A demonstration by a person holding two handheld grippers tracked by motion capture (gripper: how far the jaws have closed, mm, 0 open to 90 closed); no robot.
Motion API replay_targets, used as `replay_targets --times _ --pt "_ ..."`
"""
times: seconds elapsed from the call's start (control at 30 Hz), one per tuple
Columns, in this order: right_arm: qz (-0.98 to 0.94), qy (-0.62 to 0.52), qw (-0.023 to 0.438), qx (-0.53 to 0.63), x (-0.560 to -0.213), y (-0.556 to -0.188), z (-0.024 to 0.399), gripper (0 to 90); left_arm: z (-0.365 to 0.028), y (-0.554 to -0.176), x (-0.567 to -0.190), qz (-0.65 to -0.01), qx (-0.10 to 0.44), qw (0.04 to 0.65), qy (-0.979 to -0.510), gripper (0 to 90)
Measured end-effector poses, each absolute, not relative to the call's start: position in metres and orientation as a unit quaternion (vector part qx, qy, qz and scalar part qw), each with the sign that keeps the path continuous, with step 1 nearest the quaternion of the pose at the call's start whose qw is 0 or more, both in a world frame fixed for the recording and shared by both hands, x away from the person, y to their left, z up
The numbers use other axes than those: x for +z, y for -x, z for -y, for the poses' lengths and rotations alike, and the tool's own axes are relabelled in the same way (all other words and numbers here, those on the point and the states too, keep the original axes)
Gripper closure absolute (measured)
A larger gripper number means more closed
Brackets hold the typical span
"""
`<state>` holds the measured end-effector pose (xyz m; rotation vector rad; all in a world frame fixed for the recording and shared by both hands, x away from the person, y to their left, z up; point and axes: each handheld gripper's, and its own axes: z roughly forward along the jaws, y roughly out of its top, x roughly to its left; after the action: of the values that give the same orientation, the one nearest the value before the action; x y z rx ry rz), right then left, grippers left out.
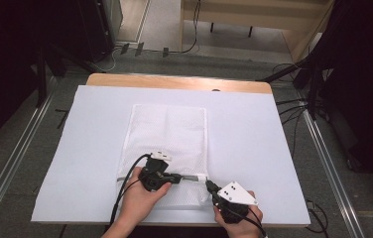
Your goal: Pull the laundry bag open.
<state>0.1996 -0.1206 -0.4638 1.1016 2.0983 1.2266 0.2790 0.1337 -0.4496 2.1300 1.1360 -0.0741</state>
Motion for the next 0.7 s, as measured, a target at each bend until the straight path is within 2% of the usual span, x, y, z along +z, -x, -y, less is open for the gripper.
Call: replay_targets --times 0.3,0.6,0.7 --pt "-0.766 -0.399 0.251 0.437 -0.462 -0.197 0.118 90.0 -0.205 -0.274 -0.452 -0.496 -0.018 0.361 -0.79 88.5" --pt "-0.76 -0.409 0.248 0.44 -0.46 -0.2 0.124 90.0 -0.281 -0.264 -0.45 -0.554 0.002 0.375 -0.743 88.5" --pt "-0.76 -0.41 0.247 0.439 -0.461 -0.2 0.124 90.0 -0.296 -0.26 -0.449 -0.563 -0.001 0.385 -0.731 88.4"
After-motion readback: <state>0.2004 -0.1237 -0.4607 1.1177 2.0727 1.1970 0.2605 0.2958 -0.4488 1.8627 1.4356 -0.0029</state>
